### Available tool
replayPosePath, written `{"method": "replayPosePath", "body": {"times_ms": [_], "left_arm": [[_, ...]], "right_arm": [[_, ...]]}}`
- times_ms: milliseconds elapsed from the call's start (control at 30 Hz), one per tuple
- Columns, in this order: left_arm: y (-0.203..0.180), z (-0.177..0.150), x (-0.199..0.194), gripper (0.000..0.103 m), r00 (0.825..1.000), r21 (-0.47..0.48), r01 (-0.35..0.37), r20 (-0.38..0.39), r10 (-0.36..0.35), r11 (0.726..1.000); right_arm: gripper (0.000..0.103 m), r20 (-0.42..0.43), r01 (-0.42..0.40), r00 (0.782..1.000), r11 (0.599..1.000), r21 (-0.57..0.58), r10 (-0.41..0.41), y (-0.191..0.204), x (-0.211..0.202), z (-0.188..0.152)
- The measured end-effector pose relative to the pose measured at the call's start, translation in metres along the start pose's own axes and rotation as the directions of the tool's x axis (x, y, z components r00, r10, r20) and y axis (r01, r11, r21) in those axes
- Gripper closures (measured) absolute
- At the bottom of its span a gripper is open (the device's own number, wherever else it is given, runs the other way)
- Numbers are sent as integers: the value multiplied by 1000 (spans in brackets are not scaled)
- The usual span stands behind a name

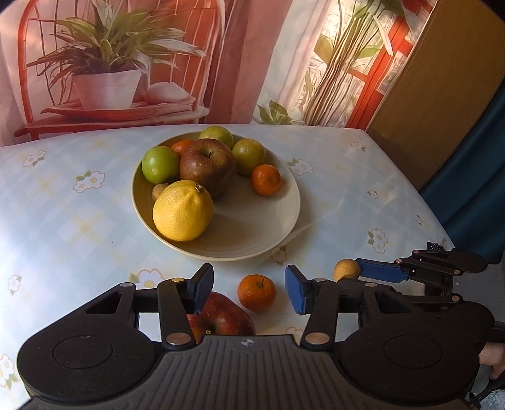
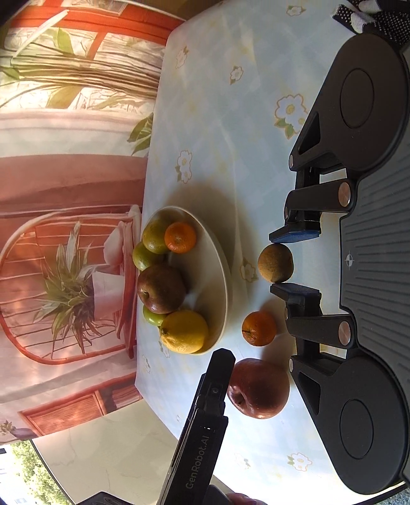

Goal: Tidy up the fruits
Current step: 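Grasp the brown kiwi with the right gripper while the left gripper grasps a tangerine, then carry the kiwi and tangerine onto the cream plate and open both grippers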

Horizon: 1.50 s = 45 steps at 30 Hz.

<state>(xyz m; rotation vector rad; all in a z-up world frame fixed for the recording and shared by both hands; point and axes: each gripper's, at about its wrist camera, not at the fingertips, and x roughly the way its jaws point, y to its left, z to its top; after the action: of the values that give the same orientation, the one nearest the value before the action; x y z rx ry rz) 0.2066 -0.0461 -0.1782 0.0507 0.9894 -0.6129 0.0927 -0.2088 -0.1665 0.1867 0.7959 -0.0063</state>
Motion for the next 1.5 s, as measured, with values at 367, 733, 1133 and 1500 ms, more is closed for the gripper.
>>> {"method": "replayPosePath", "body": {"times_ms": [367,733,1133,1500], "left_arm": [[-7,10,35,56,992,34,-15,-125,20,999],[-15,13,53,57,984,84,-22,-176,37,996],[-34,12,62,66,974,216,-80,-192,122,973],[-30,20,35,67,991,161,-45,-115,64,986]], "right_arm": [[78,15,-2,1000,999,35,1,-13,-1,-3],[78,12,3,1000,999,53,-4,-18,0,-6],[78,14,5,1000,998,59,-5,-19,-1,-6],[78,27,9,1000,998,60,-11,-21,-8,-3]]}}
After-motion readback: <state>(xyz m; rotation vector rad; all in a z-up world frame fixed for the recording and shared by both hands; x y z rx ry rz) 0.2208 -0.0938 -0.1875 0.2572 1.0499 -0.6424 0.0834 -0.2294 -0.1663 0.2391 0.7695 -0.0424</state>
